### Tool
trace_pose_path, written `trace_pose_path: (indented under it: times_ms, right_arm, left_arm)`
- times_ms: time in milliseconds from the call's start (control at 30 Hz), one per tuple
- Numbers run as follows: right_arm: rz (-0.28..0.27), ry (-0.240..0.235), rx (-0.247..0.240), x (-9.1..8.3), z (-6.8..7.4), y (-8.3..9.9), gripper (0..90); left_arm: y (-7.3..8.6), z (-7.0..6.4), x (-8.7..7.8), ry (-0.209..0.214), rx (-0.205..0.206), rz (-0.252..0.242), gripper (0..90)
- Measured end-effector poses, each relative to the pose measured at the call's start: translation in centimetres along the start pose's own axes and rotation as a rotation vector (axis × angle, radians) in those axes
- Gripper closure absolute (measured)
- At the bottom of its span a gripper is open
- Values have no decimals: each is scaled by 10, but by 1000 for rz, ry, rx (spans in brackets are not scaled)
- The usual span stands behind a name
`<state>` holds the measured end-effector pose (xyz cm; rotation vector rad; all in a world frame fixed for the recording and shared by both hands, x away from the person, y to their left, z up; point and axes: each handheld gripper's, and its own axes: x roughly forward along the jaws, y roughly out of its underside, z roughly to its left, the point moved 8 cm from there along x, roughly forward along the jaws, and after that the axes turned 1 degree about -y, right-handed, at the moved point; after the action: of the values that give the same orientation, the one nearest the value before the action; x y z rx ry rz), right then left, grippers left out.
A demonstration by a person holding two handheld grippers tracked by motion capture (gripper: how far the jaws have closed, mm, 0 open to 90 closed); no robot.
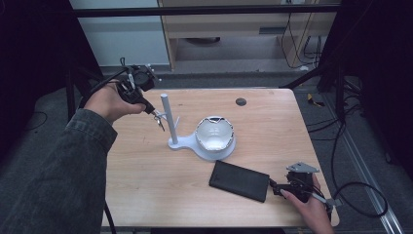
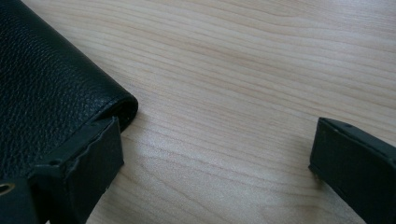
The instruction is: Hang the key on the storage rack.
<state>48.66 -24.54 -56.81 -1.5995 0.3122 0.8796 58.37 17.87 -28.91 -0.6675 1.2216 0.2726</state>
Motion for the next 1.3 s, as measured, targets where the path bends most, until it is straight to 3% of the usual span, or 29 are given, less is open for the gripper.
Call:
trace_pose_path:
  times_ms: [400,567,633,667,767,833,967,1300]
  right_arm:
    - [0,0,-1,0,0,0,28]
    - [2,1,-5,0,0,0,28]
    - [2,1,-5,0,0,0,28]
    - [0,-1,-2,0,0,0,28]
    - [2,0,-5,0,0,0,28]
    - [2,0,-5,0,0,0,28]
    - [0,-1,-2,0,0,0,28]
    - [0,-2,-4,0,0,0,28]
  left_arm:
    - [-1,10,5,6,-20,-10,844]
    - [-3,13,8,3,-11,-19,843]
    - [-4,12,9,1,-12,-25,844]
    - [-8,13,9,-11,-11,-54,841]
    - [-12,12,4,-30,-5,-105,748]
    - [-13,12,2,-43,-10,-112,703]
    - [-9,9,-4,-60,-11,-135,689]
    - [4,-17,-10,-70,19,-220,596]
